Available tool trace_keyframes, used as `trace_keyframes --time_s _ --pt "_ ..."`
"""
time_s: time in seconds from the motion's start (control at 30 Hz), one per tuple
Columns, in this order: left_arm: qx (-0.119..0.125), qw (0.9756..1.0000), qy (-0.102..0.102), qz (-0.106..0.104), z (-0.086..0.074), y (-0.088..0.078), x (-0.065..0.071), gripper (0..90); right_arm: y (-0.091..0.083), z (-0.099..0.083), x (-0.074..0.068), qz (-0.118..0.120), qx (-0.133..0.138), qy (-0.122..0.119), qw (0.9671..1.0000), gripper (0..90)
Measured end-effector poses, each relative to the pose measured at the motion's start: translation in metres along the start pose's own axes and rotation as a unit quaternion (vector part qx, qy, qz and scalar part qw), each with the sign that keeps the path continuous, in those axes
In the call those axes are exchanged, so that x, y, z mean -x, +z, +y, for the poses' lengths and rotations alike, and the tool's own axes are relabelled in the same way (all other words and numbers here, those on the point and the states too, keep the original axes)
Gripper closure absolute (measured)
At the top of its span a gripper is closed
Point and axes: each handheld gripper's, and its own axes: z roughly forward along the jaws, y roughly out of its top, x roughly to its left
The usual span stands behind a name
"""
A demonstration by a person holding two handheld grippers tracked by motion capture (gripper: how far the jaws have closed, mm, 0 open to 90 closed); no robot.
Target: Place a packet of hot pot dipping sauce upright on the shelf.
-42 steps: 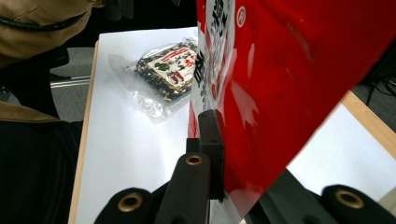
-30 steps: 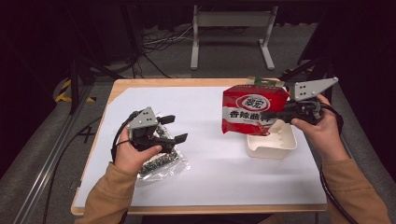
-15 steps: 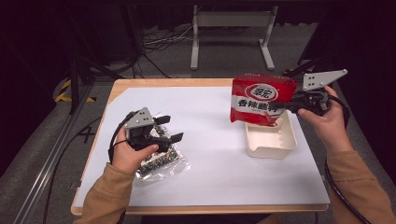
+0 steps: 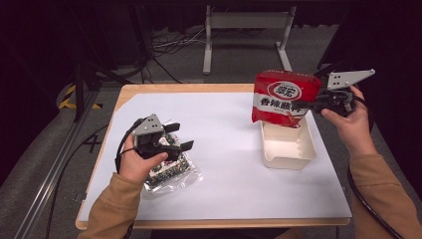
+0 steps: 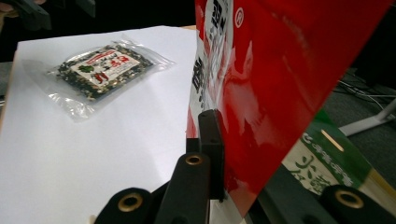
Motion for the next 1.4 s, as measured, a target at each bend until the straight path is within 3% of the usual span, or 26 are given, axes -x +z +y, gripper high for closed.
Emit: trace_keyframes --time_s 0.17,0.53,1.13,1.4 --pt "0.000 1.0000 -0.002 0.002 -0.002 0.000 -0.002 22.7 -0.002 -0.008 0.012 -0.018 0.002 0.009 0.9998 89.2" --pt "-0.004 1.0000 -0.004 0.001 -0.004 0.001 -0.006 22.6 0.000 -0.021 0.028 -0.031 -0.001 0.010 0.9995 89.1" --pt "-0.003 0.9999 -0.012 0.001 -0.007 -0.001 -0.009 22.6 0.011 -0.043 0.047 -0.025 -0.021 0.035 0.9988 89.1" --pt "-0.003 0.9999 -0.016 0.001 -0.008 -0.002 -0.010 22.6 0.017 -0.043 0.050 -0.032 -0.033 0.030 0.9985 89.1"
